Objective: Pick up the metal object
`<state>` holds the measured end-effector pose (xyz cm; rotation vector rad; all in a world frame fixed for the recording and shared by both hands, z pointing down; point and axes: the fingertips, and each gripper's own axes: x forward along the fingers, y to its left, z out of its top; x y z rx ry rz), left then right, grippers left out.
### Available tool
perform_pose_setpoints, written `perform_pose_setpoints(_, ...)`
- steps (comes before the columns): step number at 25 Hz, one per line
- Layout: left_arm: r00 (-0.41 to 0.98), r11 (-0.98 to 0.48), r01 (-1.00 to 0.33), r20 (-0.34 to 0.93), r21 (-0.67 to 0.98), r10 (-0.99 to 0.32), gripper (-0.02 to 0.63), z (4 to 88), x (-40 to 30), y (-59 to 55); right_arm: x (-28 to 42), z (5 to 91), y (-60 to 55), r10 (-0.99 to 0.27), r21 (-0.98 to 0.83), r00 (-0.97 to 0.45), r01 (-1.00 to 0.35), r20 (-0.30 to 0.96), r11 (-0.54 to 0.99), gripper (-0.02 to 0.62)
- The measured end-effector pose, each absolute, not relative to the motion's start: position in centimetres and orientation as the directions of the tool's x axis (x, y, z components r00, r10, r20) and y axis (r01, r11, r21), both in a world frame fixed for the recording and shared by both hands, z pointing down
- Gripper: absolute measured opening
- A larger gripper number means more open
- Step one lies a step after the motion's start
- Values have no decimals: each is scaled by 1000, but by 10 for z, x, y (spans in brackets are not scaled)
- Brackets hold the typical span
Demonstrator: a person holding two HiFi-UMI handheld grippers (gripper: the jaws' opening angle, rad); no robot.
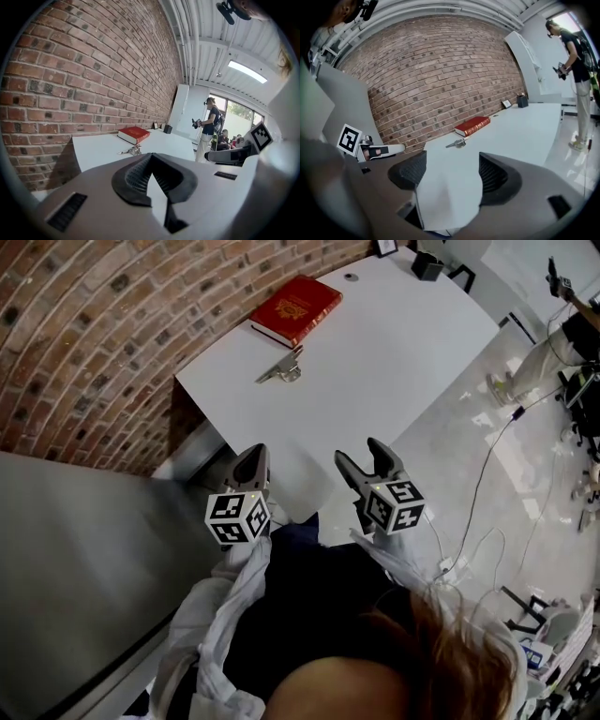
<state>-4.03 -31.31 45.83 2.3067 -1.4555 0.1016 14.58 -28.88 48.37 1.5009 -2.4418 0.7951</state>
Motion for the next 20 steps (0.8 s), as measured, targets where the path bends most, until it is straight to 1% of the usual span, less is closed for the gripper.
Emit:
perform_pose_setpoints(6, 460, -377, -874, 267, 307, -847, 15, 466, -51, -352, 134, 488, -331, -772, -312, -476, -875, 421, 370, 347)
perform_pose_setpoints(8, 465, -383, -872, 268, 306, -844, 14, 470, -53, -358, 128, 489, -343, -766, -323, -486, -869, 420, 375, 347)
perform_pose_setpoints(14, 437, -338, -880, 292, 334, -851, 15, 486, -66, -356, 104, 489, -382, -717, -473, -569, -800, 403, 369, 336)
perform_pose_setpoints(16, 421, -314, -885, 305, 343, -854, 14, 492, -71, -354, 95, 484, -399, -703, -593, -606, -739, 373, 322, 317)
perform_pose_setpoints(18, 399, -285, -892, 316, 351, -861, 15, 495, -76, -354, 89, 486, -414, -683, -719, -643, -649, 346, 247, 314)
perform_pose_setpoints(20, 374, -255, -899, 323, 356, -869, 15, 497, -80, -355, 86, 493, -429, -669, -803, -664, -572, 333, 168, 313)
